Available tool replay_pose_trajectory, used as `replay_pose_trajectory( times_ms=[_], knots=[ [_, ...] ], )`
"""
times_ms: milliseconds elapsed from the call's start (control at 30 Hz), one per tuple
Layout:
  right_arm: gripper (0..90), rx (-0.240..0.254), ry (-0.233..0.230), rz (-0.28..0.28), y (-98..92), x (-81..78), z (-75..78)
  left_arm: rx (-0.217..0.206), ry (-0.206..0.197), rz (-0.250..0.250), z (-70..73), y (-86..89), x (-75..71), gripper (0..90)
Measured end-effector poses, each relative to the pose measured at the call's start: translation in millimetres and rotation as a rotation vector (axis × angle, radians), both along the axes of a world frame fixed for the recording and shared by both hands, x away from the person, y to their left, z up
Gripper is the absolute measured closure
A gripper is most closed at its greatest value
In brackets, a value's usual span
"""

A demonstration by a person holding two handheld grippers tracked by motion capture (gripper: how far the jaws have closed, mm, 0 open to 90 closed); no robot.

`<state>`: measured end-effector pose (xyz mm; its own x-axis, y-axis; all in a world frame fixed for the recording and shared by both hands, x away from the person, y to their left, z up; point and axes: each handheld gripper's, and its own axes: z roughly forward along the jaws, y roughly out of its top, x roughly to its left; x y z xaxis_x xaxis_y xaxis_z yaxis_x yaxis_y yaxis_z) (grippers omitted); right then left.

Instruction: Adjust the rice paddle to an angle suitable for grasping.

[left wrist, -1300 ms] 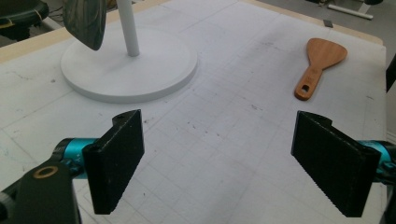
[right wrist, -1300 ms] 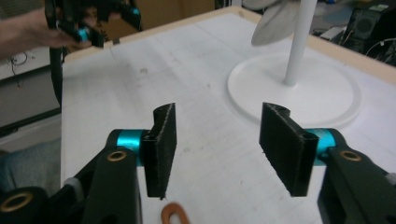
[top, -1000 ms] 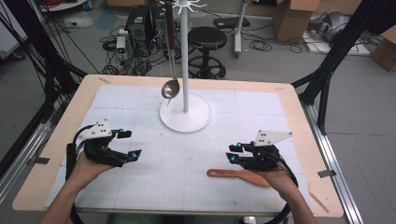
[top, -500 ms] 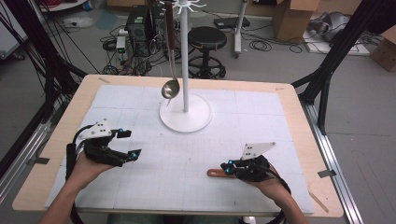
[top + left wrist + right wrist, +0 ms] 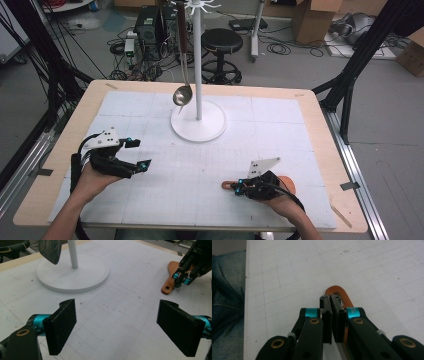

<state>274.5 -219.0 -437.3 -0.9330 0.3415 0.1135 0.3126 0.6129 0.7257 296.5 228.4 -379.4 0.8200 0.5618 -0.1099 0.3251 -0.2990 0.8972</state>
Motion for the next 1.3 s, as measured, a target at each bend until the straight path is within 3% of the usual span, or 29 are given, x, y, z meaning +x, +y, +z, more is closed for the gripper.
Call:
replay_pose_trajectory(
  times_ms=[100,367,500,700,1033,1300],
  knots=[
    [88.5,-0.026,-0.010,0.000,3.3,0.4,-1.4,-0.001,0.003,-0.003,-0.4,-0.5,0.1,16.8],
    [88.0,-0.035,-0.030,-0.020,11.2,6.2,1.0,-0.003,0.000,-0.004,0.6,0.4,-0.9,16.8],
    [88.0,-0.030,-0.023,0.007,13.3,3.9,1.8,-0.001,0.002,-0.006,-0.1,-0.4,-0.4,16.8],
    [88.6,-0.061,-0.037,0.034,14.5,0.8,-0.3,0.000,0.001,-0.010,0.0,-0.7,-0.7,16.8],
    [88.3,-0.117,-0.069,0.003,22.6,14.4,-1.9,0.002,-0.001,-0.011,0.3,-1.5,-1.5,16.8],
    [86.9,-0.128,-0.074,-0.096,21.7,31.8,-1.6,0.005,-0.001,-0.015,0.0,-1.5,-0.8,16.8]
  ],
)
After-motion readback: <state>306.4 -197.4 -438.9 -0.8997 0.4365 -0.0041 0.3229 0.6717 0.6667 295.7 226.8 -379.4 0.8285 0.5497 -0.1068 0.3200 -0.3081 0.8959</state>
